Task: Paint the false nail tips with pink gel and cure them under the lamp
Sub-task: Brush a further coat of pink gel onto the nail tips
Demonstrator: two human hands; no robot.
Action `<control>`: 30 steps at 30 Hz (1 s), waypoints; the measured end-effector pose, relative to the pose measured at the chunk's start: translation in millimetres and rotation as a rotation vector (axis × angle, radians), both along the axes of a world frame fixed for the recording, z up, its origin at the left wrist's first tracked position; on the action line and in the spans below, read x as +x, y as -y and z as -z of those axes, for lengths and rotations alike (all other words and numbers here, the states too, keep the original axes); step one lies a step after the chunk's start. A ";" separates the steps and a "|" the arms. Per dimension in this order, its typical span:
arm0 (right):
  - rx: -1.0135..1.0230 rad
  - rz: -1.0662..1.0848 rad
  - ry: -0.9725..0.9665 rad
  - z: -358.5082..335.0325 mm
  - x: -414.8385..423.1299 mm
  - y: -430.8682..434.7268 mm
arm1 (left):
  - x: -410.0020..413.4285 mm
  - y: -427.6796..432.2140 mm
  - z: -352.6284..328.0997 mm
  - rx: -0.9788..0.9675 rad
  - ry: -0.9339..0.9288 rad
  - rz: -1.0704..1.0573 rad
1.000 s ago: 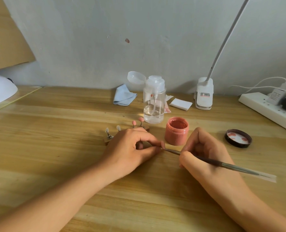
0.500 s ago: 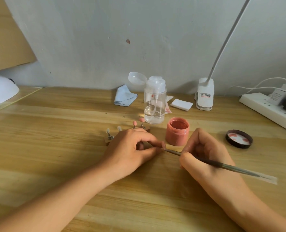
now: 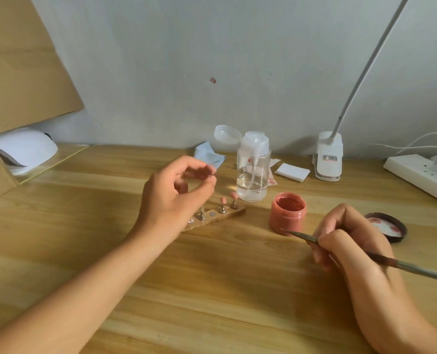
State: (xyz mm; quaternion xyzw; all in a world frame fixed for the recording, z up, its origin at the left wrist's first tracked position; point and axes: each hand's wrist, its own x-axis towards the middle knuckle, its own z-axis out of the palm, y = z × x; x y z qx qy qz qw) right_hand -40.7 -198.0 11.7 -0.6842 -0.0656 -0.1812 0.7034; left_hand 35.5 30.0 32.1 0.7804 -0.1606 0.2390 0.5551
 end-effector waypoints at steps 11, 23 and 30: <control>-0.030 -0.048 -0.090 1.5 1.5 0.7 | 13.3 -12.5 19.5 0.148 -0.362 -0.002; -0.041 -0.055 -0.121 1.9 3.1 0.4 | 15.0 -10.6 27.5 0.318 -0.326 -0.105; -0.054 -0.048 -0.111 3.3 2.5 -0.4 | 18.2 -15.8 27.6 0.228 -0.382 0.011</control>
